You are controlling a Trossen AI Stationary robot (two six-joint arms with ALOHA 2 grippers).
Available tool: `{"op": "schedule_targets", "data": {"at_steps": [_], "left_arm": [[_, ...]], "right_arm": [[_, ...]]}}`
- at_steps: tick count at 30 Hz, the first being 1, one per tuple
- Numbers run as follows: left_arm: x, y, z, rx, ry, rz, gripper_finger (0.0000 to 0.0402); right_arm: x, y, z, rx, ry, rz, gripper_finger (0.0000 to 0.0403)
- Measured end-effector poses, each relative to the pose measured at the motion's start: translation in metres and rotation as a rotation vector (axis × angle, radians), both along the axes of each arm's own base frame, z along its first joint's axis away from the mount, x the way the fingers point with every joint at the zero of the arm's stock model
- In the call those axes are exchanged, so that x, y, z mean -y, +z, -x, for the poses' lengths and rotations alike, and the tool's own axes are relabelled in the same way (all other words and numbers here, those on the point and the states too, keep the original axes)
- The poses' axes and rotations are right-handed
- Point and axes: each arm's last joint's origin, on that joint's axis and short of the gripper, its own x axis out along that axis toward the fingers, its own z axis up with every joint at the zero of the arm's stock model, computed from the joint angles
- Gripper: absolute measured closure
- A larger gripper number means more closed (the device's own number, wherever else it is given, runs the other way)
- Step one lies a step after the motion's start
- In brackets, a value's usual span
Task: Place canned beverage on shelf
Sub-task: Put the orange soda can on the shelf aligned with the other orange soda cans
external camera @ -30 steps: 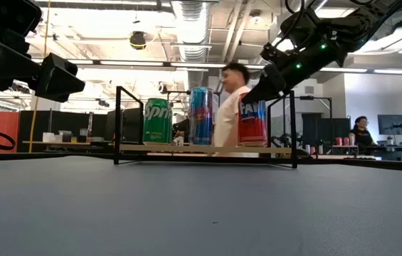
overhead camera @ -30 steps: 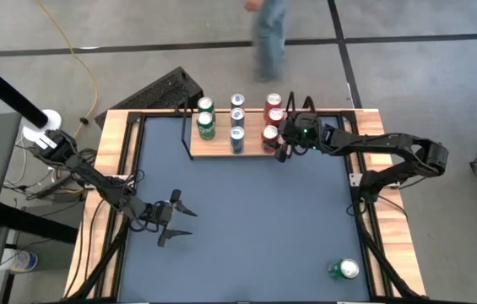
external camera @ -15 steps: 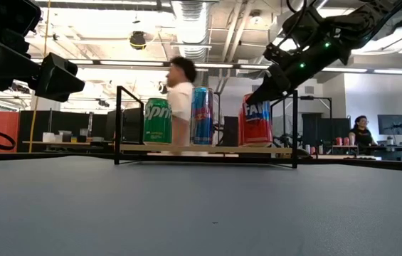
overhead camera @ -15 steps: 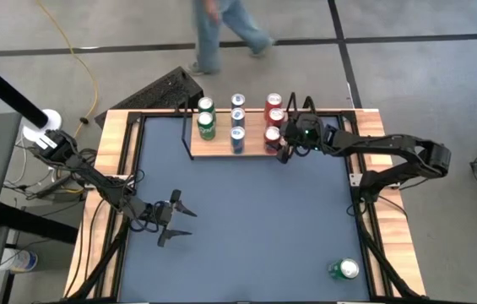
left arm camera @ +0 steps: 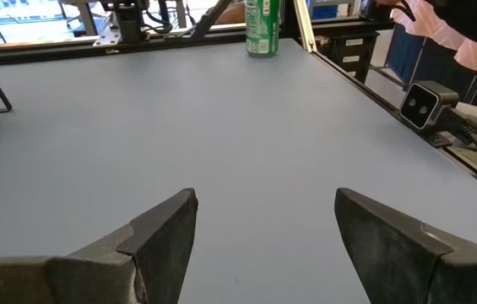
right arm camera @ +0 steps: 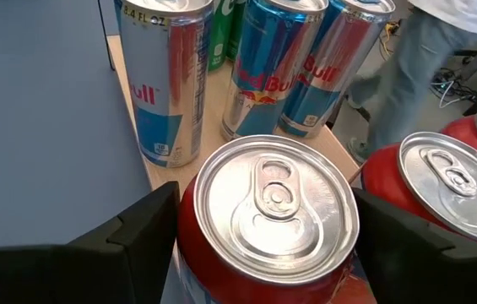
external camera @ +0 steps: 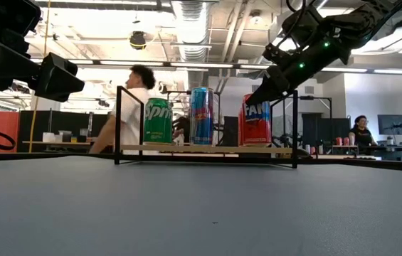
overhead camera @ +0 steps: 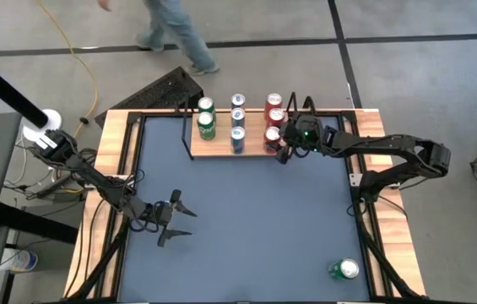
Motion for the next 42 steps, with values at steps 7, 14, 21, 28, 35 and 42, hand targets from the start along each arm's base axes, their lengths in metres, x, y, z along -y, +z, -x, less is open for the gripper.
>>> {"op": "schedule_targets", "data": {"at_steps": [7,14,21,28,35,42], "left_arm": [[0.0,0.0,0.0,0.0,0.0,0.0,0.0132],[0.0,-0.0001,0.0,-0.001,-0.001,-0.001,0.0132],[0.0,-0.0001,0.0,-0.001,-0.001,-0.001,0.0132],[0.0,-0.0002,0.0001,-0.001,-0.001,-0.001,0.0132],[0.0,-0.0002,0.0001,0.001,-0.002,-0.008,0.0132],[0.0,-0.0002,0.0001,0.001,-0.002,-0.009,0.0132]], "right_arm": [[0.0,0.0,0.0,-0.009,-0.015,0.015,0.009],[-0.0016,0.0006,-0.0012,-0.001,-0.001,0.015,0.009],[-0.0032,0.0011,-0.0022,0.016,0.013,-0.005,0.009],[-0.0023,0.0001,-0.0009,-0.007,-0.037,0.009,0.0085],[-0.0067,-0.0012,-0.0022,-0.03,-0.02,0.014,0.0056],[-0.0086,-0.0002,-0.0031,-0.06,-0.013,0.035,0.0023]]}}
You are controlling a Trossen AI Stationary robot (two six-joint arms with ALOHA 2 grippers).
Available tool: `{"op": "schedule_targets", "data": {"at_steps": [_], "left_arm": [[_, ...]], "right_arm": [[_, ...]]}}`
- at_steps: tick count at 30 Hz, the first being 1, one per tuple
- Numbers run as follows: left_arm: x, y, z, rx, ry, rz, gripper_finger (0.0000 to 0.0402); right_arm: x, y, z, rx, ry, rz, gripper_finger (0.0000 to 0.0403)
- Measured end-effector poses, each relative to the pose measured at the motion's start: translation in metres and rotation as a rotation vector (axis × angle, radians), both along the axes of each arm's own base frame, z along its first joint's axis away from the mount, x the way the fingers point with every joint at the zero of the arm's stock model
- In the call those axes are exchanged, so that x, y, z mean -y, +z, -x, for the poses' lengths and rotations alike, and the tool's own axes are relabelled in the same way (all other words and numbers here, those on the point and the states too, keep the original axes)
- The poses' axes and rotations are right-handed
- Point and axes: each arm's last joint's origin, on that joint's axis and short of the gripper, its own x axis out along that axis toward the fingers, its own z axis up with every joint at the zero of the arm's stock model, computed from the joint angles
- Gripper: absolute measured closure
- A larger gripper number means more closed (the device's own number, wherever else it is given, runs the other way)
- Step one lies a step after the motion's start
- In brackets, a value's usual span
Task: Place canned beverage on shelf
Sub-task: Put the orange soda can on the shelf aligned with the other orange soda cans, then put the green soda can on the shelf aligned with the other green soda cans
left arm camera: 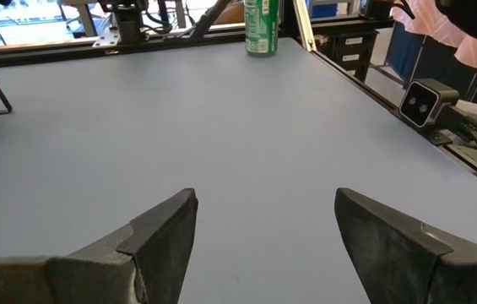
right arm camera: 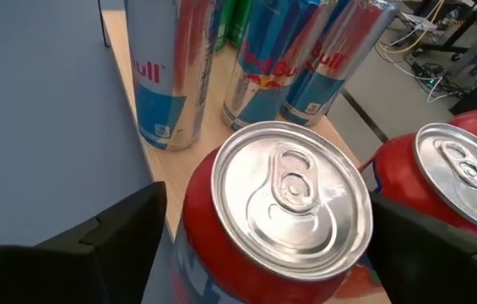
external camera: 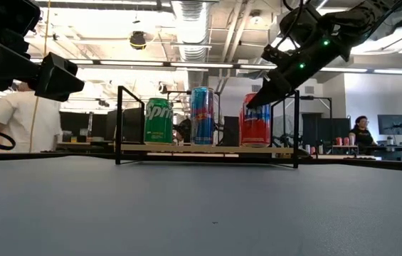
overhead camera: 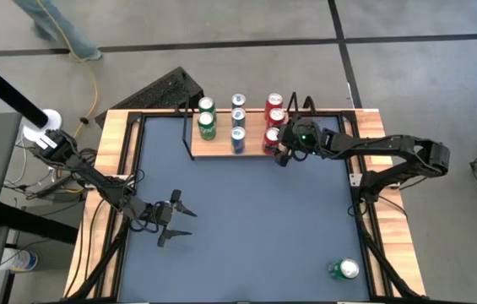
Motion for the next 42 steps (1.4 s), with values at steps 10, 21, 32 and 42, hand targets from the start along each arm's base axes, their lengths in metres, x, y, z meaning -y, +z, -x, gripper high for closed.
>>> {"op": "schedule_targets", "data": {"at_steps": [10,21,32,42], "left_arm": [[0.0,0.0,0.0,-0.001,-0.001,0.0,0.0132],[0.0,0.0,0.0,-0.002,-0.006,0.0,0.0132],[0.0,0.0,0.0,-0.002,-0.006,0.0,0.0132],[0.0,-0.002,0.0,-0.021,-0.002,0.005,0.0132]], "right_arm": [[-0.007,0.025,-0.009,-0.072,-0.05,0.089,0.0018],[-0.025,0.045,-0.021,-0.074,0.035,0.115,0.0019],[-0.055,0.046,-0.029,-0.048,0.069,0.099,0.0031],[-0.136,0.083,-0.023,-0.102,0.12,-0.257,0.0051]]}}
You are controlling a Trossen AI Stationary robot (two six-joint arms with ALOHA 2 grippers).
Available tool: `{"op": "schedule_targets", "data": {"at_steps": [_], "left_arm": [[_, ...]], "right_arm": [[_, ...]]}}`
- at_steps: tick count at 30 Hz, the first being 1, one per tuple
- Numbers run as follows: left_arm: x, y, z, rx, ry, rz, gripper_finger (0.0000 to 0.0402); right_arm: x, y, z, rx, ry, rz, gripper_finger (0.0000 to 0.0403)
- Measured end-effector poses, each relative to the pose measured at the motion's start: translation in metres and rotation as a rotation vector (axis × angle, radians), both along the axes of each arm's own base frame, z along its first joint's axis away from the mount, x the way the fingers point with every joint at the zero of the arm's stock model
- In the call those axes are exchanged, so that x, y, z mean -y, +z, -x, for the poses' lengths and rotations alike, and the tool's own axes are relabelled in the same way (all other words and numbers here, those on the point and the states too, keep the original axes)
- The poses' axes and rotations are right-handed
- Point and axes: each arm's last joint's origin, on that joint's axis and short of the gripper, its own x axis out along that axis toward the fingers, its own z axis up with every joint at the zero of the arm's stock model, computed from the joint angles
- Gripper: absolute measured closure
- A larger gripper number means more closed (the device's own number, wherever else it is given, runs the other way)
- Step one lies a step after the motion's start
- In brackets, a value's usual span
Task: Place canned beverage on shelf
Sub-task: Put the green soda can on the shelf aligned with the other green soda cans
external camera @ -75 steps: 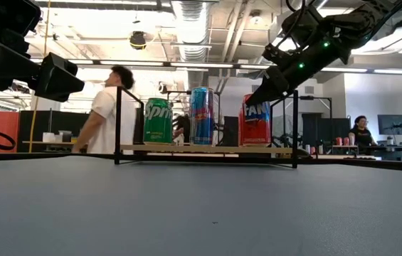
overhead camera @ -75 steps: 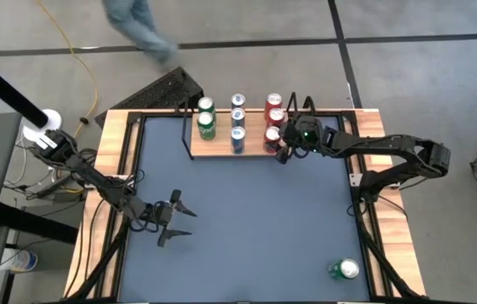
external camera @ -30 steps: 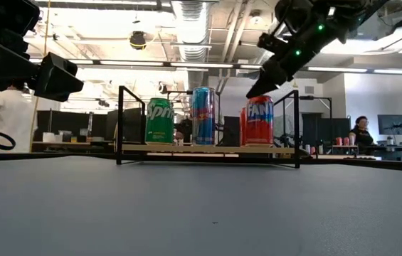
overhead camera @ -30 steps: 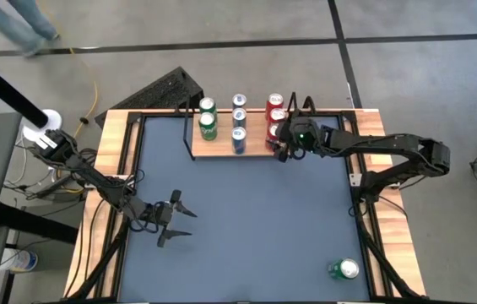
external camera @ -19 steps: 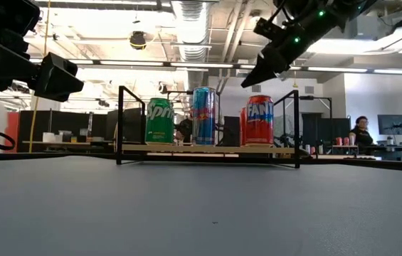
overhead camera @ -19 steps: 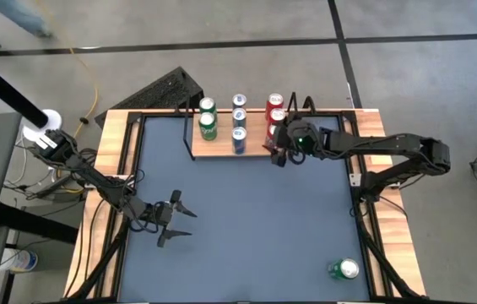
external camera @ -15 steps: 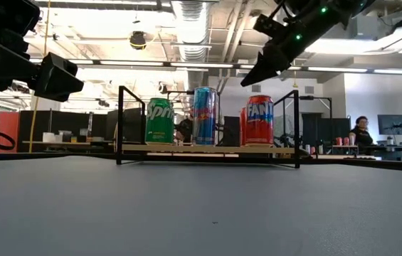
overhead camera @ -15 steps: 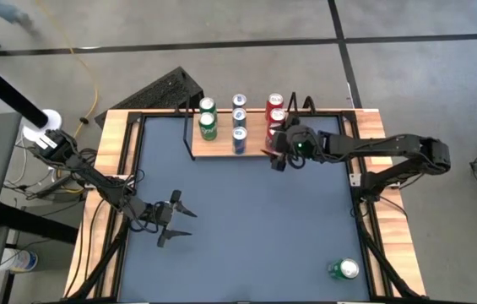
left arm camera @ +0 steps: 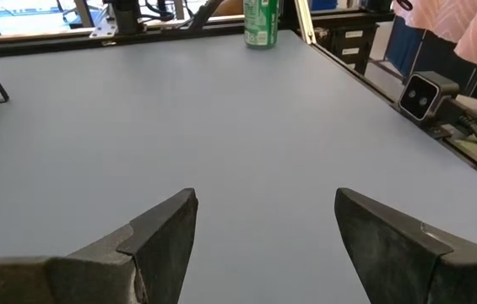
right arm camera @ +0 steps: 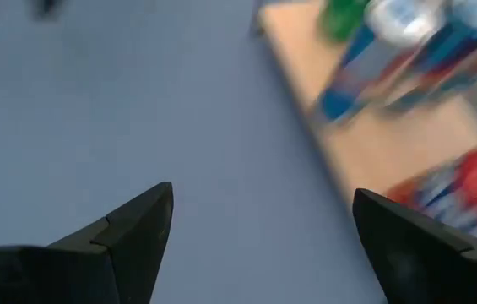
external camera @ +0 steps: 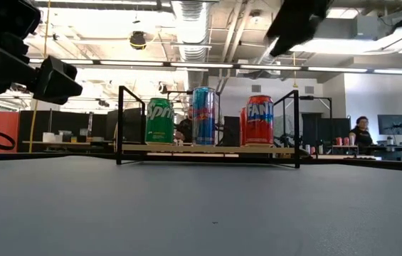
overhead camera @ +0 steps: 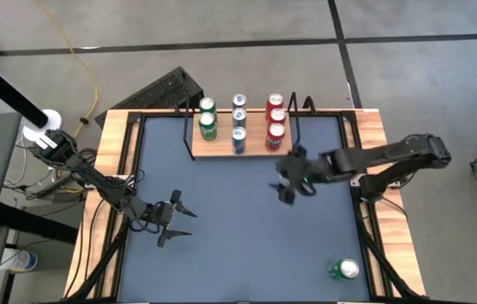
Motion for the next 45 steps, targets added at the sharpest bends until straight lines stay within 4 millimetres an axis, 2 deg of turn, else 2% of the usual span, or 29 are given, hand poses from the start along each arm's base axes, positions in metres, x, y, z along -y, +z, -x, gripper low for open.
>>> {"op": "schedule_targets", "data": {"at_steps": [7,11,16,23,29,34,40,45], "left_arm": [[0.0,0.0,0.0,-0.004,0.003,0.019,0.0132],[0.0,0.0,0.0,-0.005,0.003,0.02,0.0132],[0.0,0.0,0.0,-0.005,0.003,0.021,0.0132],[0.0,0.0,0.0,-0.001,0.001,0.024,0.0132],[0.0,0.001,0.0,-0.001,0.001,0.028,0.0132],[0.001,0.001,0.0,-0.003,-0.022,0.032,0.0132],[0.001,0.0,0.0,-0.003,-0.024,0.025,0.0132],[0.001,0.0,0.0,-0.005,-0.025,0.025,0.0132]], "right_arm": [[-0.085,0.029,0.035,-0.049,0.033,-0.38,0.0055],[-0.125,0.029,0.059,-0.058,-0.003,-0.56,0.0058],[-0.16,0.017,0.081,-0.121,-0.122,-0.679,0.0064],[-0.19,-0.014,0.092,-0.368,-0.244,-0.718,0.0069],[-0.203,-0.005,0.099,-0.512,-0.389,-0.562,0.0069],[-0.218,0.006,0.105,-0.542,-0.497,-0.494,0.0069],[-0.234,-0.007,0.109,-0.615,-0.506,-0.452,0.0069],[-0.24,-0.012,0.12,-0.676,-0.536,-0.405,0.0069]]}}
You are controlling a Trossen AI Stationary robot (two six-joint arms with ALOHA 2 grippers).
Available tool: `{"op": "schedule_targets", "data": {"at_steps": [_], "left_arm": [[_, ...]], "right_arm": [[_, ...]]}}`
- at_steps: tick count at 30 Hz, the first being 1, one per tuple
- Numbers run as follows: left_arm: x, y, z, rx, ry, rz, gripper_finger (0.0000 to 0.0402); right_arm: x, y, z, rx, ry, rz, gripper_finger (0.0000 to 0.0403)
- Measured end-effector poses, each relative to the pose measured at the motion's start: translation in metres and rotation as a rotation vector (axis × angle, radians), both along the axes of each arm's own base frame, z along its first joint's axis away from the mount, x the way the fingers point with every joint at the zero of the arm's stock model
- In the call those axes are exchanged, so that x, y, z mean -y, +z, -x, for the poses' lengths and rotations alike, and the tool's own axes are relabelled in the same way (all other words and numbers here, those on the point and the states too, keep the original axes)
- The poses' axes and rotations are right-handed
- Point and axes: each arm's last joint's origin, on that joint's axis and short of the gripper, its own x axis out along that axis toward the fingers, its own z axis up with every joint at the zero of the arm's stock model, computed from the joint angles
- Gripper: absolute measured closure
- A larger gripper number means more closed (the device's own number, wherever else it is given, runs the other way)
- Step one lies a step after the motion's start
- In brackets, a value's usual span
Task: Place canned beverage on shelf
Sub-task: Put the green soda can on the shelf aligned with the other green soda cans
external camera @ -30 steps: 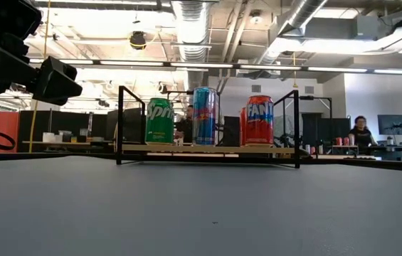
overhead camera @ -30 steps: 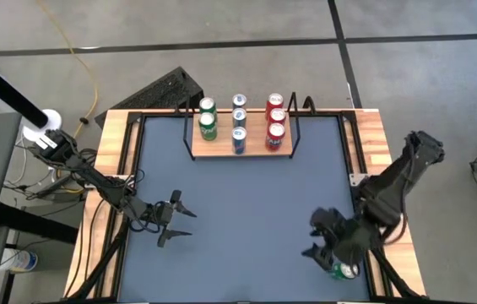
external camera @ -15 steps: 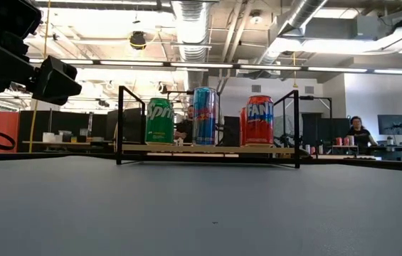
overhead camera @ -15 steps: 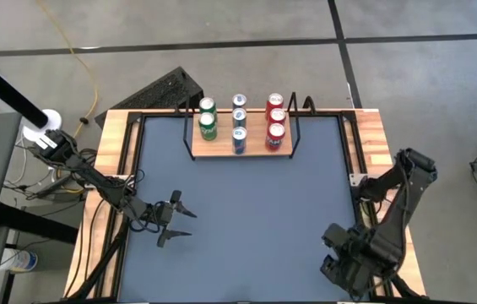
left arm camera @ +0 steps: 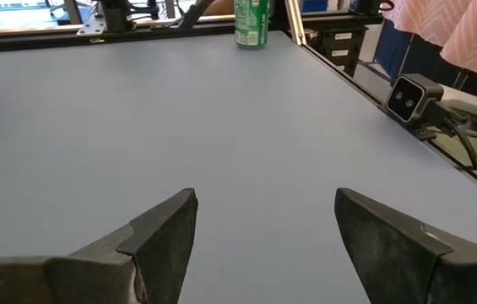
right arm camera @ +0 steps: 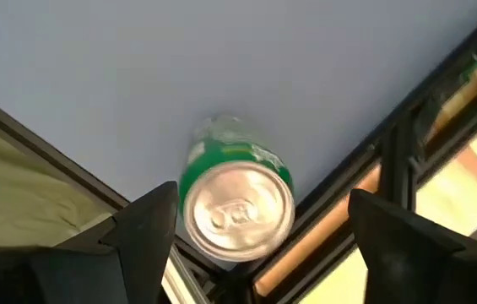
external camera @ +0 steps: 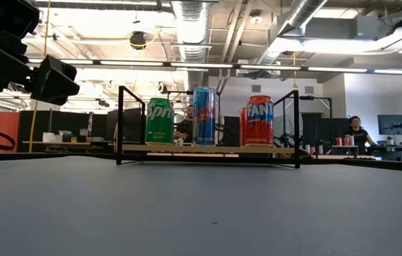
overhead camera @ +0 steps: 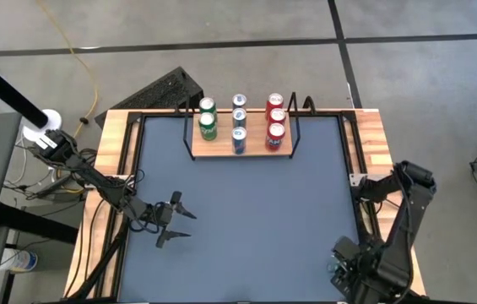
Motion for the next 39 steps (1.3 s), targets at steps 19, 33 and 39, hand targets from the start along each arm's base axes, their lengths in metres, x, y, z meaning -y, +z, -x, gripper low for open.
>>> {"op": "schedule_targets", "data": {"at_steps": [19,33,39], "left_arm": [[0.001,0.0,0.0,-0.007,-0.043,0.006,0.0132],[0.001,-0.002,0.001,-0.027,-0.05,-0.002,0.0132],[0.001,-0.002,0.001,-0.028,-0.05,-0.002,0.0132]], "right_arm": [[-0.022,-0.003,0.03,0.107,-0.16,-0.022,0.0069],[-0.03,-0.019,0.021,0.121,-0.146,0.039,0.0069],[-0.031,-0.022,0.019,0.115,-0.153,0.045,0.0069]]}}
